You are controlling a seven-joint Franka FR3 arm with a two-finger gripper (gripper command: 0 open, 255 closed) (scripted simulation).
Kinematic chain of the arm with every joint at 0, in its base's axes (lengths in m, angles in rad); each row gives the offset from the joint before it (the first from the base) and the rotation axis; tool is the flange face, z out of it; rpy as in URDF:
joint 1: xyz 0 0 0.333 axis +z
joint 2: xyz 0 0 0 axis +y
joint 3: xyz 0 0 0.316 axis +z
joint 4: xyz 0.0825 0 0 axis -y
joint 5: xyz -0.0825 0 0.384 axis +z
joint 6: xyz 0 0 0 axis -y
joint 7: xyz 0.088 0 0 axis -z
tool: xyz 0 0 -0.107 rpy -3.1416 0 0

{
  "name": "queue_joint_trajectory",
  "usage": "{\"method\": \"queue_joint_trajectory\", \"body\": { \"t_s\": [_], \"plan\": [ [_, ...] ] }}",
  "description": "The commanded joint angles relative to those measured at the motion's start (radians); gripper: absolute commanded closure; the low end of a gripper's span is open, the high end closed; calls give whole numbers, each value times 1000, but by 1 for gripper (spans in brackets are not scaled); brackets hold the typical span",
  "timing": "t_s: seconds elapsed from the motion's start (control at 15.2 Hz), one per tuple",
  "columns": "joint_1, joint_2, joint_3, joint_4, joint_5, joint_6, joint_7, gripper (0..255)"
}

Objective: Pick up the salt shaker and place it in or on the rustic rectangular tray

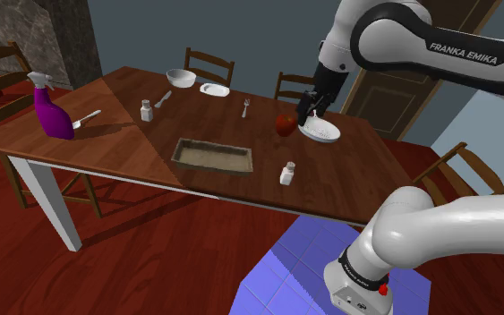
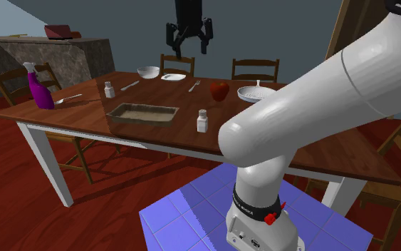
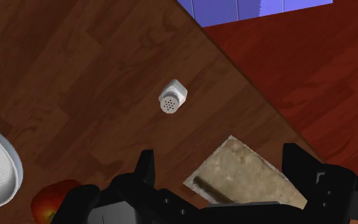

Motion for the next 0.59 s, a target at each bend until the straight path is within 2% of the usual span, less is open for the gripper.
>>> {"method": "queue_joint_trajectory", "body": {
  "t_s": [0.0, 0.53],
  "plan": [
    [0, 0, 0, 0, 0, 0, 0, 0],
    [-25, 70, -117, -186, -5, 217, -70, 0]
  ]
}}
